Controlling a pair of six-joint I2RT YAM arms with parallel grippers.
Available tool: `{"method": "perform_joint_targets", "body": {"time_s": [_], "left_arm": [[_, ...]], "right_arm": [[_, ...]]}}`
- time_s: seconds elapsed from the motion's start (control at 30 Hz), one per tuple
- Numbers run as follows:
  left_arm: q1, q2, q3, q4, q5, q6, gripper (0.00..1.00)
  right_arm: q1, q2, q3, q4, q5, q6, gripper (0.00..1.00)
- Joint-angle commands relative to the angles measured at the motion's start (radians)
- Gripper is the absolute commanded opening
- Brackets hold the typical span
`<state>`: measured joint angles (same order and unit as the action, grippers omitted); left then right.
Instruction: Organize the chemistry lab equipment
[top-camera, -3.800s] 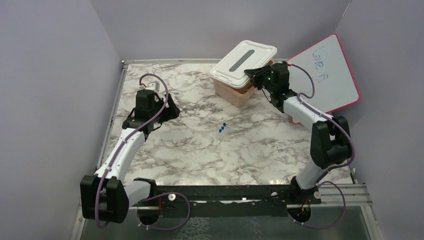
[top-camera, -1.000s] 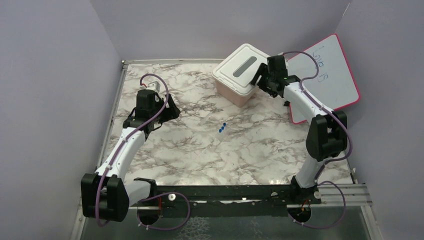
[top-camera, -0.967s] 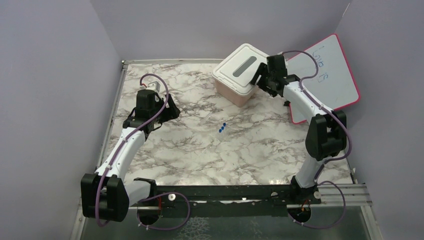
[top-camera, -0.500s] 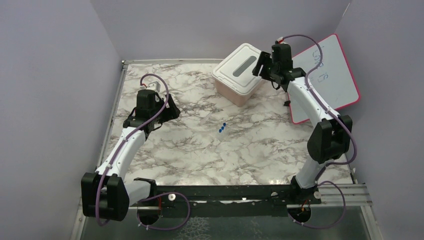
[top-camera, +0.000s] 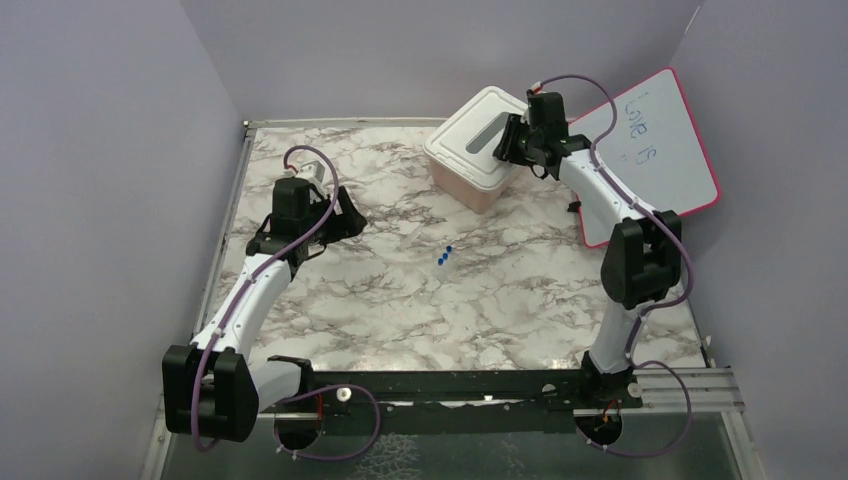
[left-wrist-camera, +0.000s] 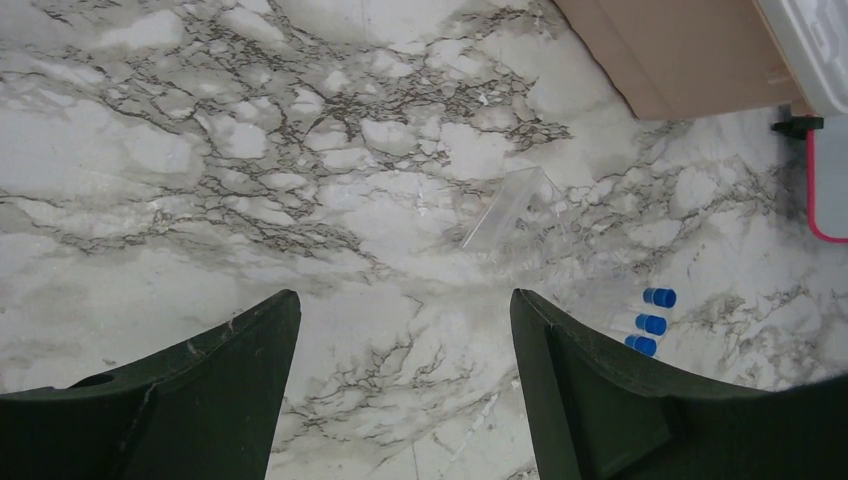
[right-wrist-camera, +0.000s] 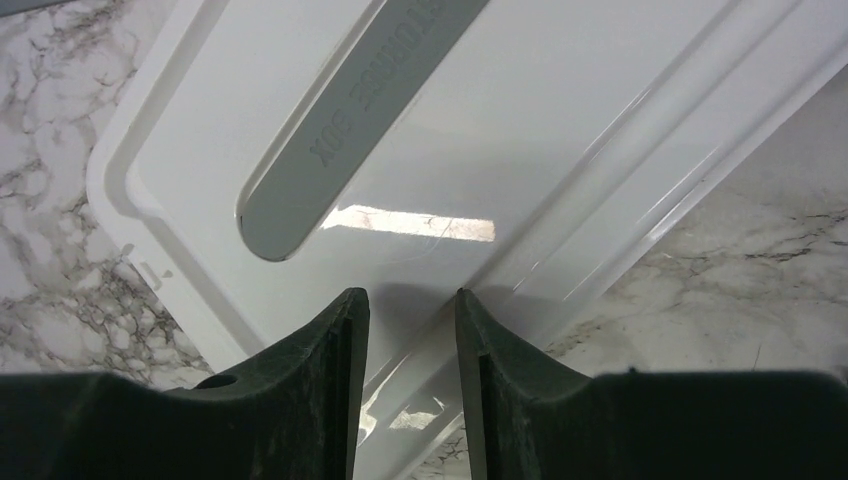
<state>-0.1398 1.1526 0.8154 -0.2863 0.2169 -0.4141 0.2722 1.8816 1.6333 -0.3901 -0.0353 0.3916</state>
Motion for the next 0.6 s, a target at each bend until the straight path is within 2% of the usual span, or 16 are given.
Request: {"method": "perform_joint_targets", "body": {"time_s": [0.0, 0.1, 0.23, 0.4, 0.57], "left_arm": [[-0.004, -0.022, -0.007, 0.071, 0.121, 0.017, 0.80], [-0.005, -0.044, 0.009, 0.071, 0.144, 0.044, 0.81], [-0.006, -0.073, 0.066, -0.030, 0.129, 0.094, 0.84], [-0.006, -0.170, 0.128, -0.147, 0.053, 0.104, 0.86], [-0.006, -0.266, 0.209, -0.234, -0.067, 0.112, 0.90]], "right_arm": [[0.006, 0.023, 0.032, -0.058, 0.003, -0.010, 0.41], [0.007, -0.014, 0.033, -0.075, 0.027, -0.005, 0.42], [0.006, -0.130, 0.001, -0.086, 0.066, -0.020, 0.48], [0.007, -0.338, -0.158, -0.092, 0.117, -0.049, 0.57], [0.006, -0.562, -0.334, -0.175, 0.193, -0.036, 0.67]]}}
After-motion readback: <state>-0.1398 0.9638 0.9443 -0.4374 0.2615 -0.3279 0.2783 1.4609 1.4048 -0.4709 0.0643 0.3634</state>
